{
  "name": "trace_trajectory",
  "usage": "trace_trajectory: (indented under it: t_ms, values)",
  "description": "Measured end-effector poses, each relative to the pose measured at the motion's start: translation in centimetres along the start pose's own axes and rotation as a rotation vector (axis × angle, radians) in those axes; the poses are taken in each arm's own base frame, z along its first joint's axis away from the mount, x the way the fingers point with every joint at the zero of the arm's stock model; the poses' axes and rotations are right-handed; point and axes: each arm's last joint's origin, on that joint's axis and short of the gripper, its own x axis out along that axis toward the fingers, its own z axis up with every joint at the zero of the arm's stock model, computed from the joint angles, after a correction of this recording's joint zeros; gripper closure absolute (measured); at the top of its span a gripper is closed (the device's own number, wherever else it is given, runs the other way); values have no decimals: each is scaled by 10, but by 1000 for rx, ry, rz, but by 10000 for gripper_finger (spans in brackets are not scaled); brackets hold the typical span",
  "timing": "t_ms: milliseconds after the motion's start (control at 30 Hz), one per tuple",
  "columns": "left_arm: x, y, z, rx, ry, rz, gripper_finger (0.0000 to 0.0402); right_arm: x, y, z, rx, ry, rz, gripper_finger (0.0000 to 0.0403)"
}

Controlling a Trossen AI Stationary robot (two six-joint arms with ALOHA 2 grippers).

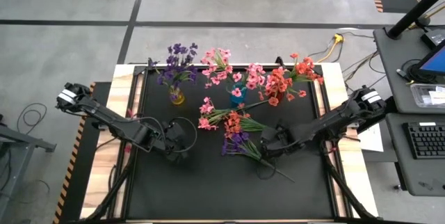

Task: Sort flowers into vase by color
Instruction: Put the orange flower into the red vase

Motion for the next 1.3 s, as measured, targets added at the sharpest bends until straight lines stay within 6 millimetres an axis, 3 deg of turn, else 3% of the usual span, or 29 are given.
trace_trajectory:
  t_ms: [333, 700, 1067, 1300]
  values:
    - [1, 0, 1, 3, -27, 13, 166, 37, -4, 1, -91, 40, -122, 208]
    - [1, -1, 1, 2, -28, 11, 166, 53, -36, 25, -79, 56, -178, 197]
    - [1, 0, 1, 2, -48, 23, 166, 69, -37, 28, -120, -15, -67, 146]
    - [1, 0, 1, 9, -48, 23, 166, 75, -46, 31, -114, 18, 7, 177]
